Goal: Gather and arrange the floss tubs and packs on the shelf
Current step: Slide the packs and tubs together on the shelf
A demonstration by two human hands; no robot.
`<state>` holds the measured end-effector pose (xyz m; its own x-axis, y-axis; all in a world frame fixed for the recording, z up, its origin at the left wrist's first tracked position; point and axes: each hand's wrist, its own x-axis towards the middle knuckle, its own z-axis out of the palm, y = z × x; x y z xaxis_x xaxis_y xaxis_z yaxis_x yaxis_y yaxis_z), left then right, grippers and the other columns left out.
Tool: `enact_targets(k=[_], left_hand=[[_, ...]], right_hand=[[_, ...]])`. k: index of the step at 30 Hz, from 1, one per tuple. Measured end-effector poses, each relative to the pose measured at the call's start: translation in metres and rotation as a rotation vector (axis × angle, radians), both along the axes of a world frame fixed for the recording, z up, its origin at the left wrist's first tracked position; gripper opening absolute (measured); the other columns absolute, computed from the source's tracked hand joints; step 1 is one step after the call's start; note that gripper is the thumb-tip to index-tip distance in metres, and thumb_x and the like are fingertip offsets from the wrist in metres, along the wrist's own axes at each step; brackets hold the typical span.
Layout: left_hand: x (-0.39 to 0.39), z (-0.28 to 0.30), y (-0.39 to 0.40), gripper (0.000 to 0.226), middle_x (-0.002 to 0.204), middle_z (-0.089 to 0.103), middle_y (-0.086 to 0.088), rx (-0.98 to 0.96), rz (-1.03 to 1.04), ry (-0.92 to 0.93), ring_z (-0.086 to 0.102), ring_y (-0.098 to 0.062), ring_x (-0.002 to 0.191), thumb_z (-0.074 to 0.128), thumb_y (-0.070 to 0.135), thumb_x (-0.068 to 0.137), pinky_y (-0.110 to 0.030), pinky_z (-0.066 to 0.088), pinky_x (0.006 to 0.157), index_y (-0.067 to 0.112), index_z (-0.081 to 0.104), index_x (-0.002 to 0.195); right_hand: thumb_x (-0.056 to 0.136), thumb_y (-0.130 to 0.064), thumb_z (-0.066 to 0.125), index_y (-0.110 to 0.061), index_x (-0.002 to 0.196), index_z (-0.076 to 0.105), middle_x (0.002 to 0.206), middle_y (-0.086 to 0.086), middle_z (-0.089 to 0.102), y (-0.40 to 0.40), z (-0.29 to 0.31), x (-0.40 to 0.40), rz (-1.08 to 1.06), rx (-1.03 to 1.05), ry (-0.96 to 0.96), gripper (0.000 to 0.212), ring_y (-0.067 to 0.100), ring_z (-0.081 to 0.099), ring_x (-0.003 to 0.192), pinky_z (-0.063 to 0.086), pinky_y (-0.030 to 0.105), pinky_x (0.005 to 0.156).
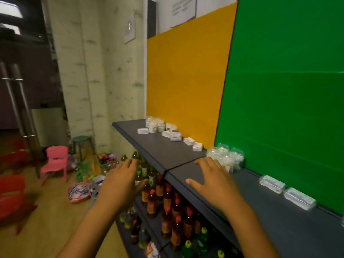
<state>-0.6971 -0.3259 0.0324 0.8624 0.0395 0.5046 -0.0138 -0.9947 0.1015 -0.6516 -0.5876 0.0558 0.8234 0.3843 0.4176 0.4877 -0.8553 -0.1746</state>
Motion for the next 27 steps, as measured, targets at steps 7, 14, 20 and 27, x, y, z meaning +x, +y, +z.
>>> enact_targets(k=[7,14,20,27], left_hand=[[0.051,-0.004,0.037,0.053,0.125,0.050,0.007,-0.020,0.069,-0.007,0.054,-0.013,0.104,0.052,0.057,0.087,-0.026,0.047,0.078,0.027,0.041,0.130],[0.137,0.021,0.071,0.053,0.121,0.053,0.008,-0.033,0.092,-0.057,0.055,-0.013,0.107,0.052,0.057,0.087,-0.030,0.051,0.085,0.028,0.042,0.130],[0.188,0.007,0.082,0.055,0.128,0.049,0.009,-0.025,0.085,-0.012,0.053,-0.012,0.111,0.052,0.057,0.087,-0.027,0.049,0.086,0.031,0.039,0.132],[0.233,-0.002,0.130,0.052,0.124,0.051,0.010,-0.068,0.087,-0.031,0.055,-0.010,0.105,0.053,0.056,0.087,-0.025,0.049,0.081,0.030,0.041,0.130]], right_hand=[[0.090,-0.063,0.048,-0.028,0.139,0.036,0.138,-0.008,0.040,0.051,-0.008,0.080,0.087,-0.002,0.006,0.061,0.014,0.038,0.128,0.039,0.032,0.100],[0.089,-0.065,0.049,-0.029,0.138,0.037,0.139,-0.008,0.040,0.086,0.005,0.175,0.112,0.046,-0.024,0.062,0.015,0.038,0.128,0.040,0.032,0.100],[0.089,-0.063,0.051,-0.028,0.137,0.039,0.138,-0.008,0.041,0.115,-0.008,0.231,0.133,0.075,0.017,0.061,0.013,0.039,0.127,0.040,0.031,0.100],[0.090,-0.061,0.051,-0.028,0.138,0.038,0.137,-0.009,0.041,0.160,-0.016,0.275,0.147,0.076,0.033,0.060,0.012,0.038,0.128,0.040,0.030,0.100]])
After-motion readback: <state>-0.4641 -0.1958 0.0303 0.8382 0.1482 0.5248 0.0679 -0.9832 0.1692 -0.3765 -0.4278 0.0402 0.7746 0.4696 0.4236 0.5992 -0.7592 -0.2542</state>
